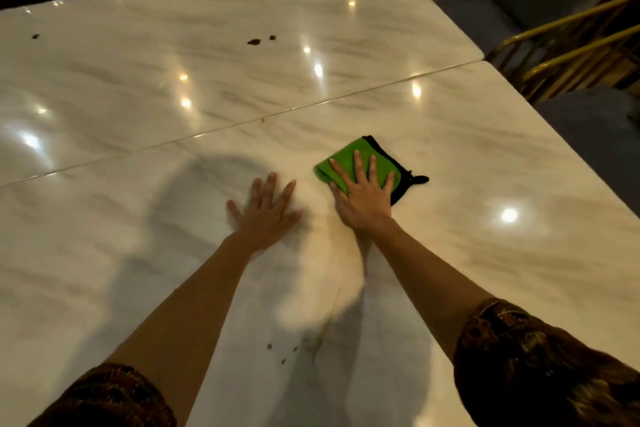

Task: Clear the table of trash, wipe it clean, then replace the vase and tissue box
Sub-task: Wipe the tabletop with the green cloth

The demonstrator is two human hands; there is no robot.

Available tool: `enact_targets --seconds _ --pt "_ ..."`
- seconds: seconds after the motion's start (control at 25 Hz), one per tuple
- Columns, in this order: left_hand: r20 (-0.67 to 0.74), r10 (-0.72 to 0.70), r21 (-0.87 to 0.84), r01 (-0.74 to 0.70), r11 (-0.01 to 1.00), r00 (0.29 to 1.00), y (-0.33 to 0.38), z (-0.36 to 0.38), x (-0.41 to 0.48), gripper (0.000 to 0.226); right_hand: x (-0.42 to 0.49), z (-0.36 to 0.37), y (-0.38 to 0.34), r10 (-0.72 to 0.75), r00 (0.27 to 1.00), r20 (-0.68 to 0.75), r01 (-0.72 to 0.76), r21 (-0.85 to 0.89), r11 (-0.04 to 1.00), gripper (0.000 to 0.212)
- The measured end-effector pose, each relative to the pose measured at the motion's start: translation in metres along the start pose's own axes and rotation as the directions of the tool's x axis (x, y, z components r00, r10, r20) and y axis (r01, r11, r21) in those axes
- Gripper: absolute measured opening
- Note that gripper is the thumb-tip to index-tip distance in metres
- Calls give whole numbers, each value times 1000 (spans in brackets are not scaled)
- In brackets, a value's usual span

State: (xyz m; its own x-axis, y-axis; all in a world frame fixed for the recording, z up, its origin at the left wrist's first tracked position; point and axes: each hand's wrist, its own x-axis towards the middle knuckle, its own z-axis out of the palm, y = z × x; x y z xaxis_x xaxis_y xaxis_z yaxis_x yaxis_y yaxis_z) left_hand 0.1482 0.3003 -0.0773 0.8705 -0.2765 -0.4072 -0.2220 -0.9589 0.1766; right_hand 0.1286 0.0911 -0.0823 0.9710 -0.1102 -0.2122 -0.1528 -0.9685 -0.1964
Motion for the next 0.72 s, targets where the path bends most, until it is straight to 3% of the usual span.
enact_targets --seconds 0.2,0.36,0.52,0.72 --pt "2 -49 -53 49 997 999 -1 -6 0 58 -92 33 -25 -314 949 -10 311 -102 945 55" --pt "-97 -88 -63 82 995 991 8 -2 -10 56 -194 42 25 -481 877 2 480 -56 875 51" --pt "-196 -160 -87 145 986 967 6 -13 2 56 -110 22 61 -351 934 -70 345 -82 935 48" --pt "-111 -282 -115 270 956 953 -11 -24 32 59 55 -15 33 -253 968 -3 252 -86 964 58"
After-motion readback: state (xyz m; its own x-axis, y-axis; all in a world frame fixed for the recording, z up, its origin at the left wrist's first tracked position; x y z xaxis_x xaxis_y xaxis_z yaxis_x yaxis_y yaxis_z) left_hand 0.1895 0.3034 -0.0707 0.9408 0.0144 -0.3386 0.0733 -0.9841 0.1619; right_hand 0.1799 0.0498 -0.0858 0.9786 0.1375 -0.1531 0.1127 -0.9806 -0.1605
